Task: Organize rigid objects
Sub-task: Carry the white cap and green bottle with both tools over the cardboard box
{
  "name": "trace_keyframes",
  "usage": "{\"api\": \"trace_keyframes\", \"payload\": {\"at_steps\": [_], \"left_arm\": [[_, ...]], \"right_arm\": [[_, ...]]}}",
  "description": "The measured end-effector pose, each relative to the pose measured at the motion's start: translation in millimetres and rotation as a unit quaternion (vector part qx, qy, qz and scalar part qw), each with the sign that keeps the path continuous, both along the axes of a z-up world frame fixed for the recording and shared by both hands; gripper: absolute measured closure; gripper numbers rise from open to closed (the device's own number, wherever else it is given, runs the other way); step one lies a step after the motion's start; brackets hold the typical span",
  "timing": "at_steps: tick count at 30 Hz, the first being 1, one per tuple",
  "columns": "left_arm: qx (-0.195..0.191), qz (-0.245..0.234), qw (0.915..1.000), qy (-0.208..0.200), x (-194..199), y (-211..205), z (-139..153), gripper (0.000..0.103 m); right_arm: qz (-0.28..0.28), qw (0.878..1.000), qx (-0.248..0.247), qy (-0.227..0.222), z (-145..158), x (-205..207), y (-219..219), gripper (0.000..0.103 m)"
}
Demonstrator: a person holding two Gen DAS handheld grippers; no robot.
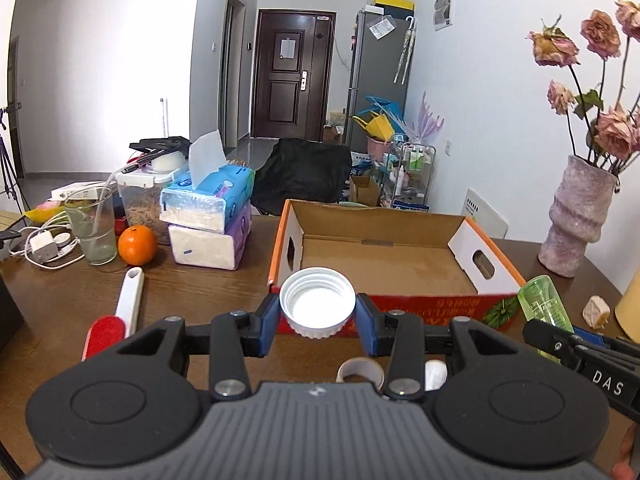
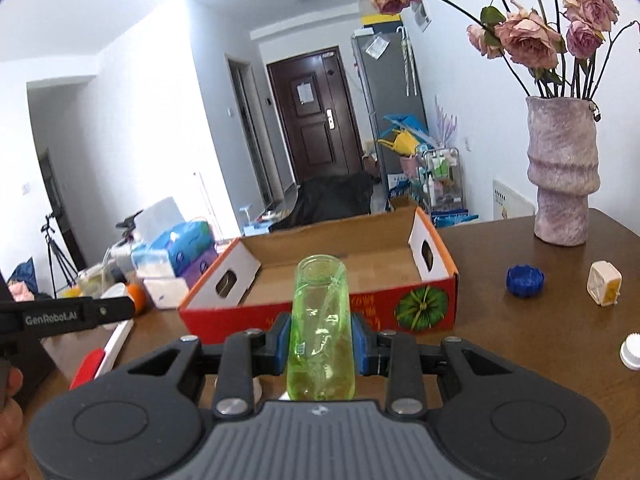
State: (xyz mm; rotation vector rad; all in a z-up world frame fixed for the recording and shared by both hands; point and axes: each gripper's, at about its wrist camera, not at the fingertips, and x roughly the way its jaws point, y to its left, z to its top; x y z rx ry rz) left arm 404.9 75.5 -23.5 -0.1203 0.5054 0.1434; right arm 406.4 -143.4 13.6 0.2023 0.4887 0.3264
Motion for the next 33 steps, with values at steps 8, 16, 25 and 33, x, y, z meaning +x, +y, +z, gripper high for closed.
{"api": "trace_keyframes", "payload": {"at_steps": [8, 16, 25, 33], "left_arm": [[-0.007, 0.01, 0.9999, 0.006, 41, -7, 0, 0.062], [-0.016, 0.019, 0.9996, 0.01, 84, -10, -1, 0.062], [-0.011, 0.025, 0.9995, 0.014, 128, -11, 0, 0.062], [-0.008, 0.03, 0.9992, 0.027, 166, -8, -6, 0.062]], "right_arm": [[-0.009, 1.0, 0.02, -0.014, 6, 28, -2, 0.073], [-0.01, 0.999, 0.044, -0.014, 10, 65, -1, 0.073], [-0.007, 0.999, 0.049, -0.007, 5, 114, 9, 0.073], [-0.005, 0.999, 0.046, 0.0, -1, 152, 17, 0.073]]}}
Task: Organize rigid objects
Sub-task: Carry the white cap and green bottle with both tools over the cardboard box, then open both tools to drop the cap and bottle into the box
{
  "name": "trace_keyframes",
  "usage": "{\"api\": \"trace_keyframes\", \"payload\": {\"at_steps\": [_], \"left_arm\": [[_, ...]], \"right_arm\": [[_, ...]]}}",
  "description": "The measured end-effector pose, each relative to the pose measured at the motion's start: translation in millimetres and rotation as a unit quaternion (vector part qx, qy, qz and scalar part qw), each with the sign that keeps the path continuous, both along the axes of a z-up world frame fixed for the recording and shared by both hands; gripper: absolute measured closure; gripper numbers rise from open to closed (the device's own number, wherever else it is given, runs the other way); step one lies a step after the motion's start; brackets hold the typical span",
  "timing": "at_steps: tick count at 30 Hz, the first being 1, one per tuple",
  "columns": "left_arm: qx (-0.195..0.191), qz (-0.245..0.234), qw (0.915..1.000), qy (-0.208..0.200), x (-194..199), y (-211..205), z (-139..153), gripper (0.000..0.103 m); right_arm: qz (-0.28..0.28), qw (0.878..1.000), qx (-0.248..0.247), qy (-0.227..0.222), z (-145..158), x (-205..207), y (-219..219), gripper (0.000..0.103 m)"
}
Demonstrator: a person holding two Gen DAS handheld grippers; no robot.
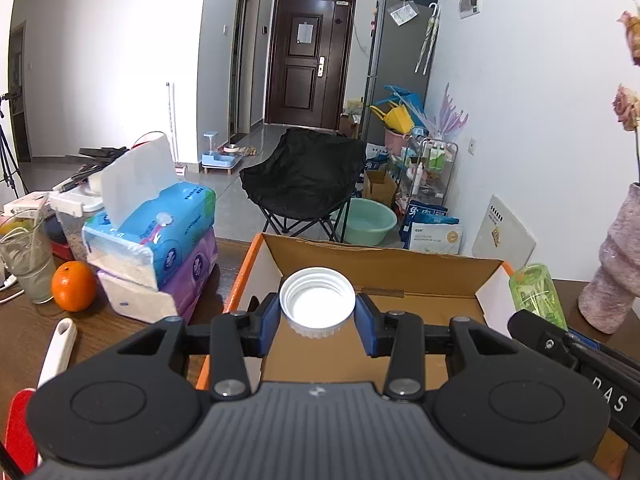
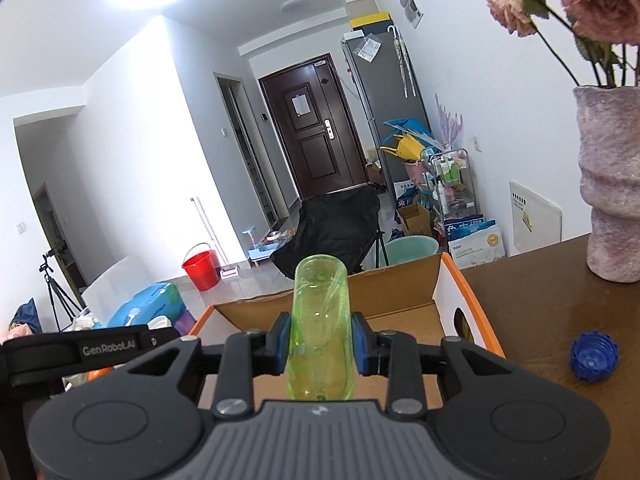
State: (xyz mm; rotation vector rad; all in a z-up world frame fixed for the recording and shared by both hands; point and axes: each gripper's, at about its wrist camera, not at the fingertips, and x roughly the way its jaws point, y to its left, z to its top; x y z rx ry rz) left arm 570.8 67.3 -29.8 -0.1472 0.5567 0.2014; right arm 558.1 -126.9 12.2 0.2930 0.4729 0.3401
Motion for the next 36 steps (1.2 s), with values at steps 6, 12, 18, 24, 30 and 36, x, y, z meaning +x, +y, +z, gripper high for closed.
{"api": "trace_keyframes", "payload": {"at_steps": [6, 12, 18, 24, 30, 36], "left_arm": [[0.004, 0.006, 0.9998, 0.02, 25, 0, -10, 0.062], [0.005, 0.023, 0.9989, 0.04, 41, 5, -21, 0.062], [0.013, 0.037, 0.9966, 0.073, 56, 7, -41, 0.062], [0.011, 0.042, 0.9962, 0.075, 55, 9, -44, 0.053], [0.023, 0.059, 0.9955, 0.071, 51, 8, -41, 0.014], [0.034, 0.069, 0.9949, 0.065, 47, 11, -37, 0.0]], "right_arm": [[-0.003, 1.0, 0.0, 0.012, -8, 26, 3, 0.073], [-0.002, 1.0, -0.006, 0.022, -15, 45, 10, 0.073], [-0.002, 0.999, -0.023, 0.035, -25, 57, 15, 0.073], [-0.016, 0.998, -0.043, 0.034, -33, 58, 16, 0.073], [-0.037, 0.996, -0.069, 0.041, -37, 61, 12, 0.04], [-0.04, 0.995, -0.088, 0.03, -33, 55, 11, 0.004]]}}
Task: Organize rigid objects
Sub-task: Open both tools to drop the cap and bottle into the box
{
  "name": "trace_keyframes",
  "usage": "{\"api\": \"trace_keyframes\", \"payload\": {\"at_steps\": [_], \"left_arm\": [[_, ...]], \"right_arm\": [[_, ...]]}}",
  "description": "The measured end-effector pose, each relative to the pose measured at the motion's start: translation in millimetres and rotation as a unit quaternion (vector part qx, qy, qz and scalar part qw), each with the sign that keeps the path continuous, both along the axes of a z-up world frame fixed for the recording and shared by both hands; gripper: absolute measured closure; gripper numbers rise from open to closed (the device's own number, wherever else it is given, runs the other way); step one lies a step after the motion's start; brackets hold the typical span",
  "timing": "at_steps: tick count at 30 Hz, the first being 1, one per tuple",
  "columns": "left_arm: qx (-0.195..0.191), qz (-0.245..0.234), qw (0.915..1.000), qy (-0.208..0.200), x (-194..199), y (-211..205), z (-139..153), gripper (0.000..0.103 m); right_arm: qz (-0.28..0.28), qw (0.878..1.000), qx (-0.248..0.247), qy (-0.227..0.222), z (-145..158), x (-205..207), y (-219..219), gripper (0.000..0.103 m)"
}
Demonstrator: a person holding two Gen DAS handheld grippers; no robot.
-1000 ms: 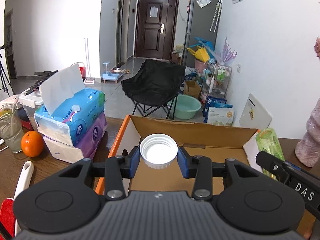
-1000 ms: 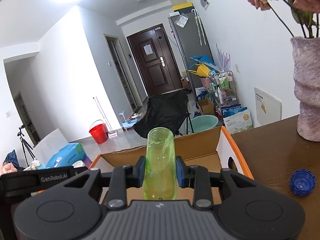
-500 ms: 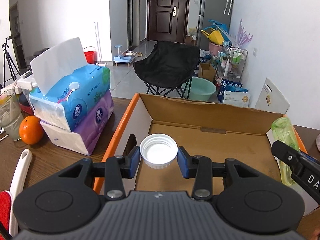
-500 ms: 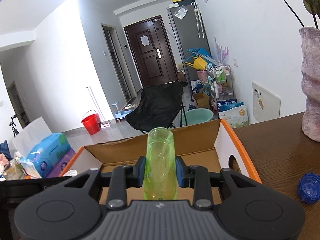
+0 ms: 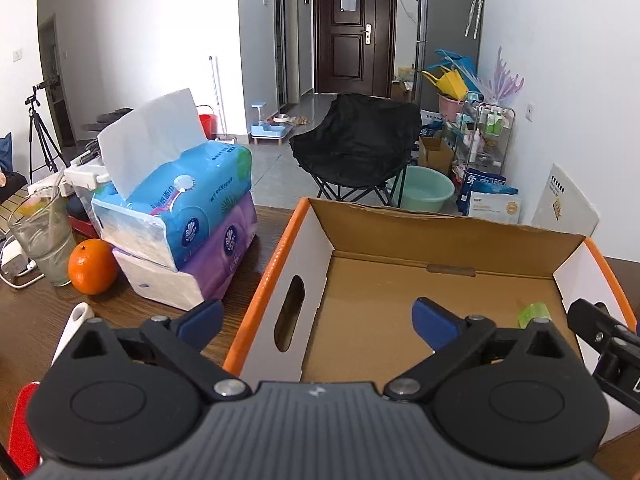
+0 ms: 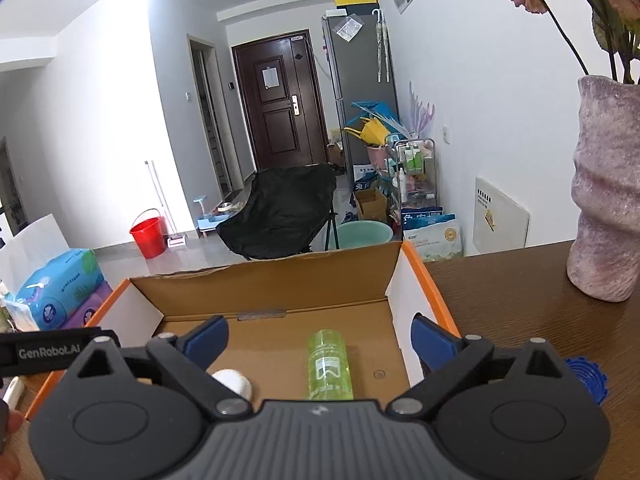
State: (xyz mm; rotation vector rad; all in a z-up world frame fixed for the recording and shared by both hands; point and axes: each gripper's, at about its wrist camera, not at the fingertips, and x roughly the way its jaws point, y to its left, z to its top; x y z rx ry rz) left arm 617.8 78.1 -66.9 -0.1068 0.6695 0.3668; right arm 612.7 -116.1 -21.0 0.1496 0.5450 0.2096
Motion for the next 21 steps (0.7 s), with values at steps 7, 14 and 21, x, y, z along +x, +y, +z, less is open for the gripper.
{"api": "trace_keyframes", "payload": {"at_steps": [7, 14, 21], "left_arm": [[0.002, -0.004, 1.0, 0.003, -4, 2, 2, 0.0], [0.001, -0.023, 0.9997, -0.008, -18, -3, 9, 0.0], [0.0, -0.044, 0.9989, -0.018, -37, -9, 16, 0.0]], "right_arm": [[0.006, 1.0, -0.014, 0.0, 3, -5, 1, 0.0], [0.011, 1.0, -0.026, -0.01, 12, -18, 0, 0.0], [0.016, 0.998, -0.04, -0.034, 27, -40, -6, 0.0]]}}
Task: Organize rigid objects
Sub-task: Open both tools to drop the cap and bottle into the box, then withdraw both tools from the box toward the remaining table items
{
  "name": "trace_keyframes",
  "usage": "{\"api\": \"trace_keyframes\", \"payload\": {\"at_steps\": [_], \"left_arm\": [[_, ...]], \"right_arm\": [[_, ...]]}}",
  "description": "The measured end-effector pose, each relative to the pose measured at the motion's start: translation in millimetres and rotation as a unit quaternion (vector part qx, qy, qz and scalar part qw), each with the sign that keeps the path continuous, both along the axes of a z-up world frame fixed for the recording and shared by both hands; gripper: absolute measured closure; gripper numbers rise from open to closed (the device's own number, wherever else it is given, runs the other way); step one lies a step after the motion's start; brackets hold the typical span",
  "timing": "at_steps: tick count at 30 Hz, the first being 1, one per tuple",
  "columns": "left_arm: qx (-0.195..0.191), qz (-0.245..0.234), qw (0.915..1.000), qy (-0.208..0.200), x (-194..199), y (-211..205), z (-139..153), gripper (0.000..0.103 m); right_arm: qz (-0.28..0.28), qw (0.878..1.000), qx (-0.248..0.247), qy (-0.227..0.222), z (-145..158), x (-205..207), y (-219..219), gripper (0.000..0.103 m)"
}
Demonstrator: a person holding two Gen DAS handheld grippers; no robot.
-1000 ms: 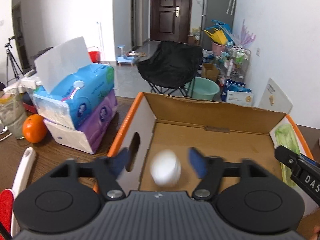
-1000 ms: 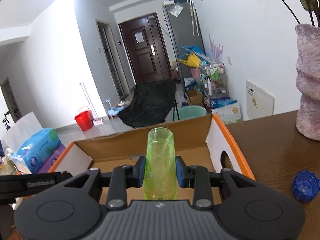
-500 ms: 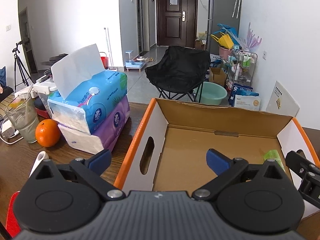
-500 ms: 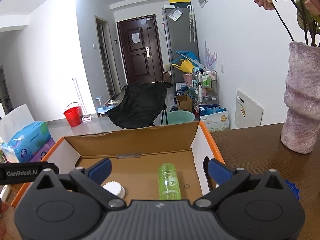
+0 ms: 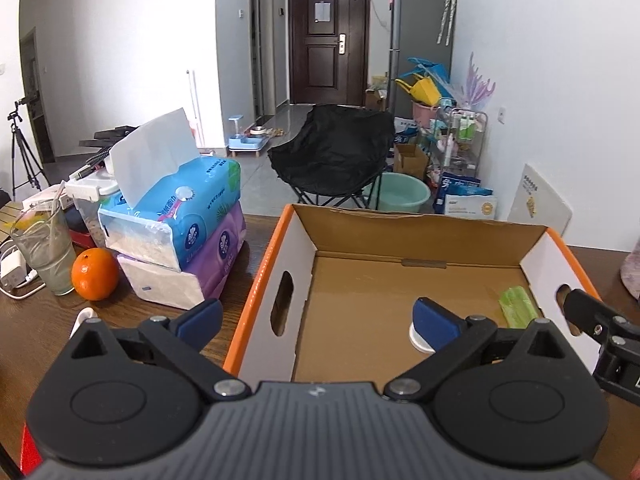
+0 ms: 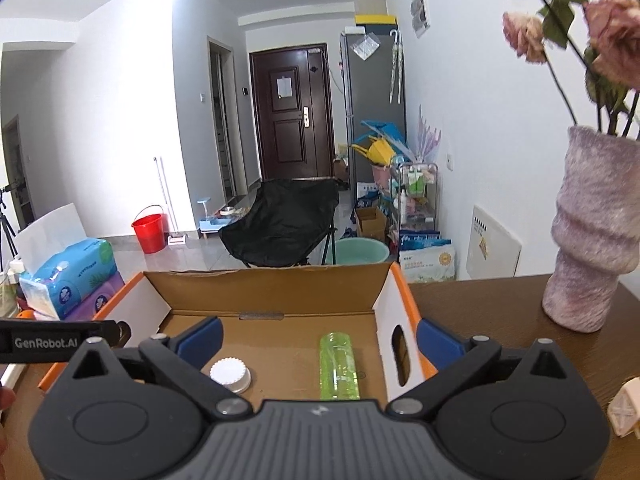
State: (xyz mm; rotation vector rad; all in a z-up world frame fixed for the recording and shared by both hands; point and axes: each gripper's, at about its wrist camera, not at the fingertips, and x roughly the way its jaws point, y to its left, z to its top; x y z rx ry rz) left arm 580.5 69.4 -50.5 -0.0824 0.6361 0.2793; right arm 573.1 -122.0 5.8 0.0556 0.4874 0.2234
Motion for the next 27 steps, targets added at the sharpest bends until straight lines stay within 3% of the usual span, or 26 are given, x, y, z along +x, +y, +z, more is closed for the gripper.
{"api": "trace_keyframes", "payload": {"at_steps": [13, 27], "left_arm": [[0.004, -0.008, 0.9999, -0.007, -42, 3, 4, 0.0], [0.006, -0.001, 0.9993, -0.038, -112, 7, 19, 0.0]], "right_arm": [[-0.001, 0.999, -0.025, -0.021, 11, -41, -19, 0.0], [-0.018, 0.998, -0.02, -0.052, 27, -103, -44, 0.0]]}}
